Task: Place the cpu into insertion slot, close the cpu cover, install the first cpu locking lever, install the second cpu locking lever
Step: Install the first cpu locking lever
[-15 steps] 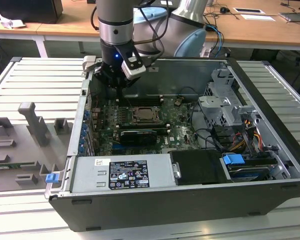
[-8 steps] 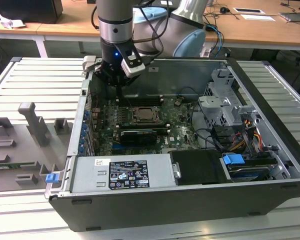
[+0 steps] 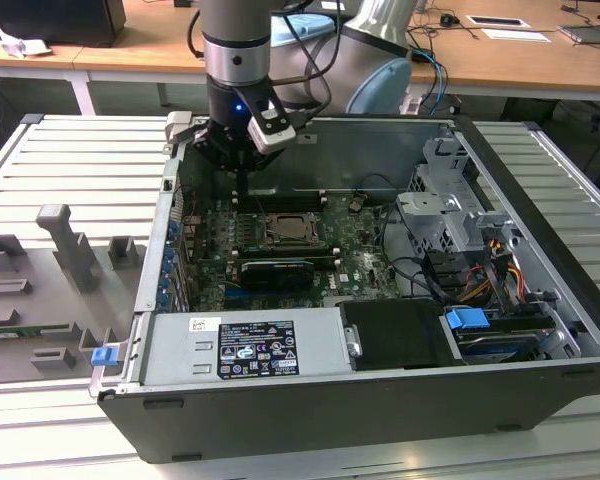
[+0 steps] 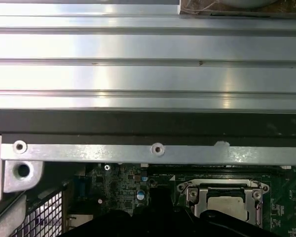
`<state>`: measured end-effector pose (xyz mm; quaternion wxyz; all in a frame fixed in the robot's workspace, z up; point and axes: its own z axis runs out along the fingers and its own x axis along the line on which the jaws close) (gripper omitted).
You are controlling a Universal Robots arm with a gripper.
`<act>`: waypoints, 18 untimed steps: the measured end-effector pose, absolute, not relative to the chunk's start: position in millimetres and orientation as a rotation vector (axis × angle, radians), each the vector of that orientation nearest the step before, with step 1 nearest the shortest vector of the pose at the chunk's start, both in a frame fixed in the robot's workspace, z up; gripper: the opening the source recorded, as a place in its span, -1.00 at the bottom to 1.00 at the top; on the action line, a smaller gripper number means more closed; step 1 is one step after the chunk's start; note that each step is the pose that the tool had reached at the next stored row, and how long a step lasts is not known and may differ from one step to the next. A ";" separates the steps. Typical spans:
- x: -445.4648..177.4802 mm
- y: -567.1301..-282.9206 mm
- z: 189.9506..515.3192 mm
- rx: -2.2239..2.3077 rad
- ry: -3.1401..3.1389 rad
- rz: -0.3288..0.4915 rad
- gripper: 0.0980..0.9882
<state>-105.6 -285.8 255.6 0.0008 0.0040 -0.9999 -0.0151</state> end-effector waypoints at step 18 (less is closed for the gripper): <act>-47.0 -284.7 250.1 0.012 -3.129 -0.052 -0.98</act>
